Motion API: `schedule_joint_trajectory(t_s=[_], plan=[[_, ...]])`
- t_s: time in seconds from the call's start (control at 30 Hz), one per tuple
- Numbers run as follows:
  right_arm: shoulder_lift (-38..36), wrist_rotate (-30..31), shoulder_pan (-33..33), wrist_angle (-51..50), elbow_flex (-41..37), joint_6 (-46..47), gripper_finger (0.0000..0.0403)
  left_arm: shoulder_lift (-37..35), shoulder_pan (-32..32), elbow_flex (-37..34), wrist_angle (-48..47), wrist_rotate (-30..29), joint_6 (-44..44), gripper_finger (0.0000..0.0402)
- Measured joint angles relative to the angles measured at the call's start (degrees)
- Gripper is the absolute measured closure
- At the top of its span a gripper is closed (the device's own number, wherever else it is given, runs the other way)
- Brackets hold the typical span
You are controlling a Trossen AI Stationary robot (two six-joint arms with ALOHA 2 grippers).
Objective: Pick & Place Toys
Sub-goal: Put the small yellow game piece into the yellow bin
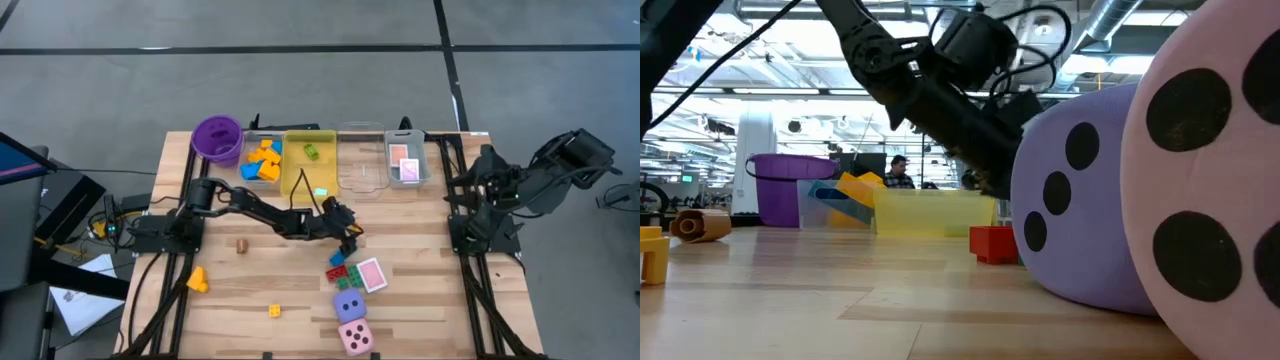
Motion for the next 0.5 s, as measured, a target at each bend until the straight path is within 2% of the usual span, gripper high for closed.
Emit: schedule_joint_trajectory(t_s=[0.17, 0.5], plan=[[-0.63, 0.00, 0.00, 0.00, 0.00, -0.65, 0.0235, 0.01, 0.19, -0.02, -3.37, 1.36, -4.55, 0.0079], [-0.57, 0.04, 0.00, 0.02, 0.00, -3.47, 0.0235, -0.01, 0.12, -0.02, -7.31, 5.75, -4.96, 0.0080]])
